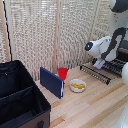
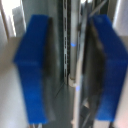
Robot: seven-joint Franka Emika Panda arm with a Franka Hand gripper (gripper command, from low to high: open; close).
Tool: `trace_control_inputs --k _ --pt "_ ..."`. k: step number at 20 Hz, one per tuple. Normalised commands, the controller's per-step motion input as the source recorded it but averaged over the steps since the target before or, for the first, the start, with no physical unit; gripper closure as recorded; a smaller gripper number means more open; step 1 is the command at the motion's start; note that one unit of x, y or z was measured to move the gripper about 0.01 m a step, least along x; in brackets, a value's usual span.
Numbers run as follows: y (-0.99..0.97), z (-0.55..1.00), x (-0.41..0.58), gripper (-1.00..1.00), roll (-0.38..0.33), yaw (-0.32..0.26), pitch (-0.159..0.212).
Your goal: Gently stretch your hand towards the oven tray's handle, obtaining a firm grip, and draw it cautiously out of the oven. Transition your grip to the hot dog bowl, gingerly seizing the edge, and elevate it from the surface. Hover the bowl over the tray, delicately lower it, and temper your grip, establishing the bowl's equilibrium.
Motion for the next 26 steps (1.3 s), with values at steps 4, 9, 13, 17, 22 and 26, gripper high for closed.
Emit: trace_control_inputs --k 4,9,13,17,22,26 --pt "0.40 0.00 0.095 1.00 0.183 -0.003 0.028" --pt "0.90 -0.17 0.048 1.00 0.081 0.001 0.049" --pt "1.00 -0.47 0.054 1.00 -0.027 0.000 0.021" --pt "1.00 -0.33 0.036 1.00 -0.021 0.000 0.009" --pt "0.98 -0.20 0.000 1.00 -0.040 0.000 0.000" --pt "0.70 -0.07 0.051 1.00 -0.014 0.000 0.001"
